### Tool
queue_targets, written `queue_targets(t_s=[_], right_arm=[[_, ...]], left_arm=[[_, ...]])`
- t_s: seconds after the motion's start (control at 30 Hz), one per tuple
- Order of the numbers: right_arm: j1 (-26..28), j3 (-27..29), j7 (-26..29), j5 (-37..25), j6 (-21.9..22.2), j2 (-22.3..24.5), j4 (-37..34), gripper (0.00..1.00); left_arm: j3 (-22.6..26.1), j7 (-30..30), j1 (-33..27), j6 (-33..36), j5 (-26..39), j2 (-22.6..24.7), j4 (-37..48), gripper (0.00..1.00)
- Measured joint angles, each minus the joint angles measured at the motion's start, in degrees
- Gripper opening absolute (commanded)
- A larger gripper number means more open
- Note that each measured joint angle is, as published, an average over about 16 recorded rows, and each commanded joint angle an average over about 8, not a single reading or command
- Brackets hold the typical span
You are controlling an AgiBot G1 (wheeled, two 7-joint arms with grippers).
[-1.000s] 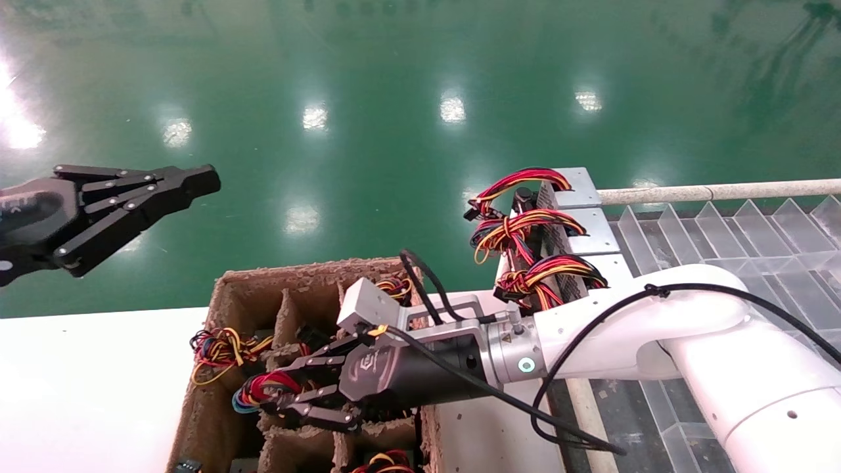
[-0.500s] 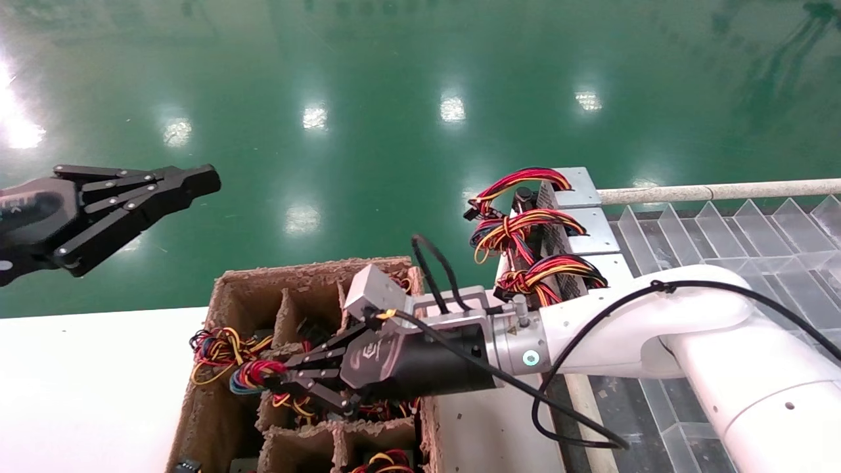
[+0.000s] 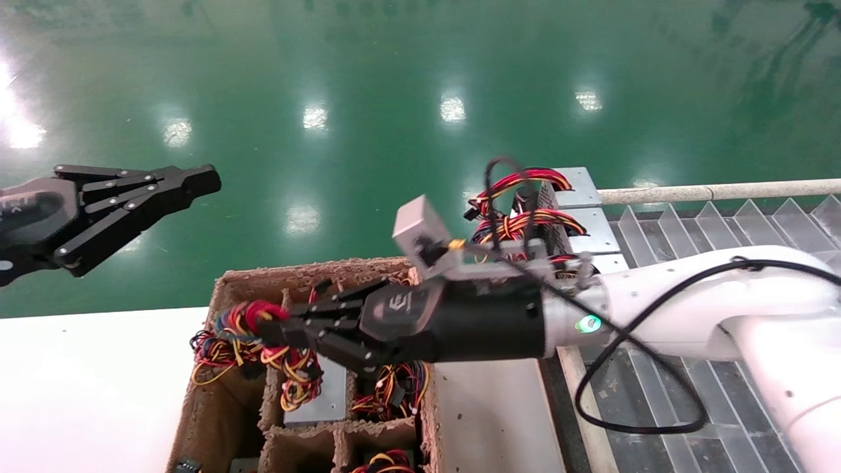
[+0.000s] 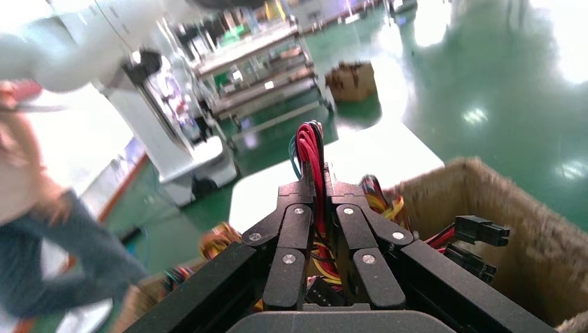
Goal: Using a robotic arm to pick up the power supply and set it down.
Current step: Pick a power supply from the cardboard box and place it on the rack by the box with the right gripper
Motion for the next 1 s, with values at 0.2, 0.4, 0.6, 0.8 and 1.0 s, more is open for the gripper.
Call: queue_targets(t_s=[0.2, 0.4, 0.6, 0.8, 1.0], right_arm=[[-1.33, 2.23, 4.65, 4.24, -0.29, 3.20, 4.83, 0.00], [-2.36, 4.67, 9.23, 8.55, 0.88, 5.87, 9.63, 0.00], [-2.32, 7.15, 13.31, 12.71, 2.08, 8.00, 13.23, 0.00], [-1.25, 9.34, 16.98, 16.37, 2.03, 10.37, 15.39, 0.00], [-0.06, 10.95, 20.43, 18.92, 0.71, 14.27, 16.73, 0.00]], left_arm=[[0.00, 0.00, 0.00, 0.00, 0.00, 0.00, 0.00, 0.00], [0.00, 0.00, 0.00, 0.00, 0.00, 0.00, 0.00, 0.00], [0.00, 0.00, 0.00, 0.00, 0.00, 0.00, 0.00, 0.00], [0.00, 0.00, 0.00, 0.00, 0.00, 0.00, 0.00, 0.00], [0.00, 0.00, 0.00, 0.00, 0.00, 0.00, 0.00, 0.00]])
